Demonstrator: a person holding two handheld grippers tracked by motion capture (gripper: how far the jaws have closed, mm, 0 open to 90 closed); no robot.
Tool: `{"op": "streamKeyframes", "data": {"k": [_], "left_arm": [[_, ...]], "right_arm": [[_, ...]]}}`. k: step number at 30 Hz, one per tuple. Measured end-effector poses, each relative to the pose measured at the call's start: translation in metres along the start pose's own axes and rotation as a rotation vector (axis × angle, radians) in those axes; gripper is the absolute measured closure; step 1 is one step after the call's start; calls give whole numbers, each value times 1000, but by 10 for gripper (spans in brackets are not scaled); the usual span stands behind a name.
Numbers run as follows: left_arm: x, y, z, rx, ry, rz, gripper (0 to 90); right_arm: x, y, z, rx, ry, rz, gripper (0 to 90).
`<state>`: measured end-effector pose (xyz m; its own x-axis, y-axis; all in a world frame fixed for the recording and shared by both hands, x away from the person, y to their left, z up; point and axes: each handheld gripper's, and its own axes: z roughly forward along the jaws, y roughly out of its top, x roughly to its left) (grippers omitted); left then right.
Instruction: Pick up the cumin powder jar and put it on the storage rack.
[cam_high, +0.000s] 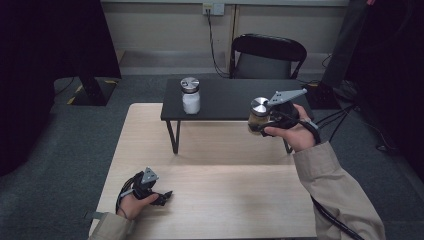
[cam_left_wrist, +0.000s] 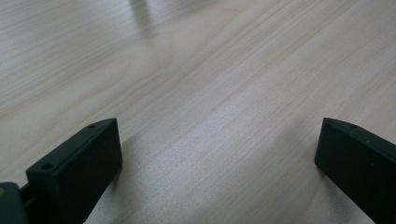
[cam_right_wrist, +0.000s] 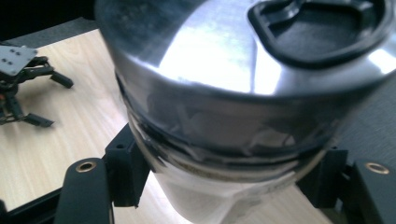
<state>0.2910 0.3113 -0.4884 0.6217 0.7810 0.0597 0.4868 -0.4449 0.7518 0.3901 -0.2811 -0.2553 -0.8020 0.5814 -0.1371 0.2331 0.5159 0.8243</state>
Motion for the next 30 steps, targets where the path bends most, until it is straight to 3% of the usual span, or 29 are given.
{"op": "streamKeyframes", "data": {"k": [16, 30], "left_arm": [[0, 0, 0, 0, 1, 0, 0], [0, 0, 0, -1, 0, 0, 0]], "right_arm": [[-11, 22, 16, 0, -45, 39, 306], [-31, 21, 25, 1, -92, 103, 306]]}}
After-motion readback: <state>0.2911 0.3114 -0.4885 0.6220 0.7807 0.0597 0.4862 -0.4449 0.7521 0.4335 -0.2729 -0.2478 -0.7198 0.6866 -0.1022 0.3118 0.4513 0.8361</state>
